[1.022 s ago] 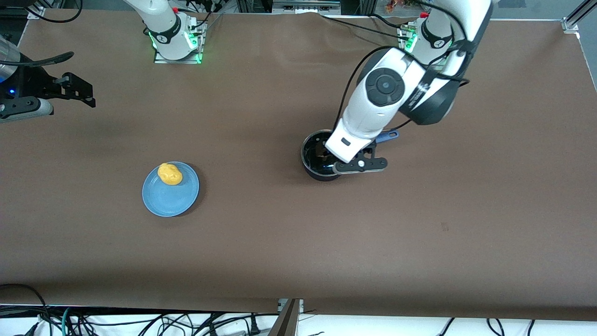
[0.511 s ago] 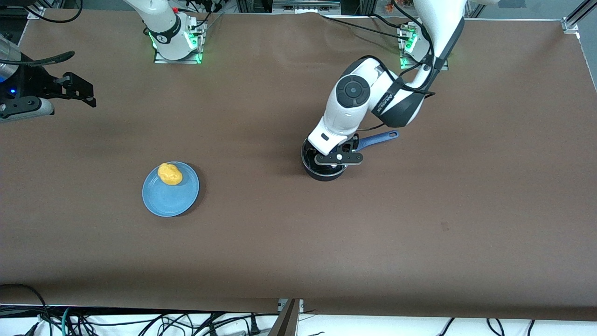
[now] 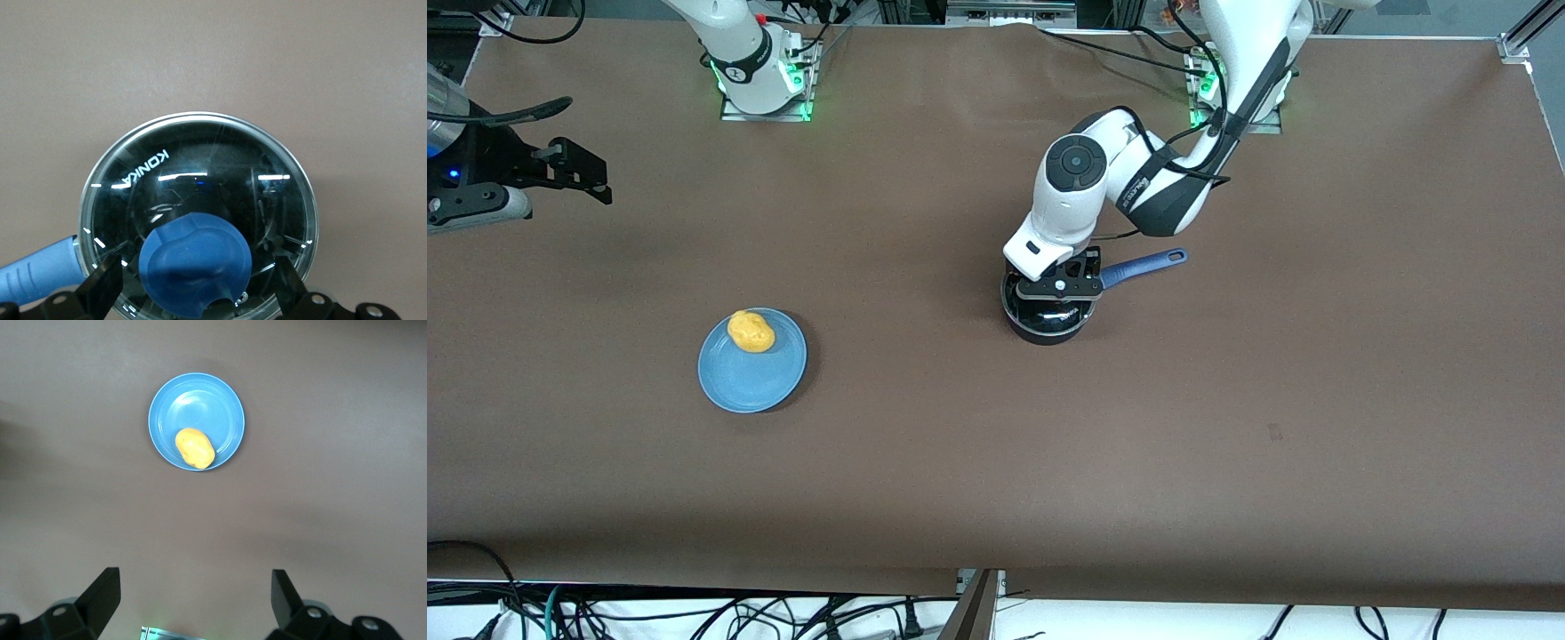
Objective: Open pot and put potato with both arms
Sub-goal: 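Lower the left gripper and grasp the blue knob of the lid, then lift the lid with the left gripper while the right gripper reaches the potato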
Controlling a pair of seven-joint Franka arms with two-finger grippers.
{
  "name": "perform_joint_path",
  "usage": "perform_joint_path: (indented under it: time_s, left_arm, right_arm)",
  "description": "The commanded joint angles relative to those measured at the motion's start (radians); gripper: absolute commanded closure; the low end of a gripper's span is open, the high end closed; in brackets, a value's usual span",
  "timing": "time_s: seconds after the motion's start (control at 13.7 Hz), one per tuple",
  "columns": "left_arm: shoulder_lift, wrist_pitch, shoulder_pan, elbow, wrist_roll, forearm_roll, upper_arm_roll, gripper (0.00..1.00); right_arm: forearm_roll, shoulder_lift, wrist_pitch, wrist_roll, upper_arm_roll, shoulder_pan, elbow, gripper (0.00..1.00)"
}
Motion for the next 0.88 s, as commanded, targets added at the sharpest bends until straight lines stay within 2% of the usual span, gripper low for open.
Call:
perform_joint_path:
  time_s: [0.0, 0.15, 0.29, 0.44, 0.66, 0.8]
  left_arm:
    - [0.005, 0.017, -0.001, -0.009, -0.028, 0.031, -0.002, 0.00]
    - [0.008, 0.018, -0.003, -0.009, -0.058, 0.031, -0.004, 0.00]
    - [0.013, 0.018, -0.009, -0.004, -0.063, 0.031, -0.002, 0.11]
    - [0.011, 0.017, -0.009, -0.003, -0.065, 0.031, -0.004, 0.35]
    - [0.011, 0.017, -0.009, 0.000, -0.077, 0.031, -0.004, 0.45]
    - [0.010, 0.014, -0.009, 0.002, -0.077, 0.031, -0.004, 0.45]
  right_arm:
    - [0.000, 0.001, 0.002, -0.004, 0.002, -0.002, 0.003, 0.00]
    - [0.004, 0.015, 0.003, -0.002, 0.002, -0.002, 0.014, 0.00]
    - [0.004, 0.033, 0.006, -0.002, 0.002, -0.003, 0.016, 0.00]
    - [0.007, 0.039, 0.008, -0.010, 0.002, -0.006, 0.016, 0.00]
    - [0.004, 0.059, 0.006, 0.003, 0.004, 0.001, 0.014, 0.00]
    - [0.004, 0.071, 0.009, -0.010, 0.004, -0.002, 0.016, 0.00]
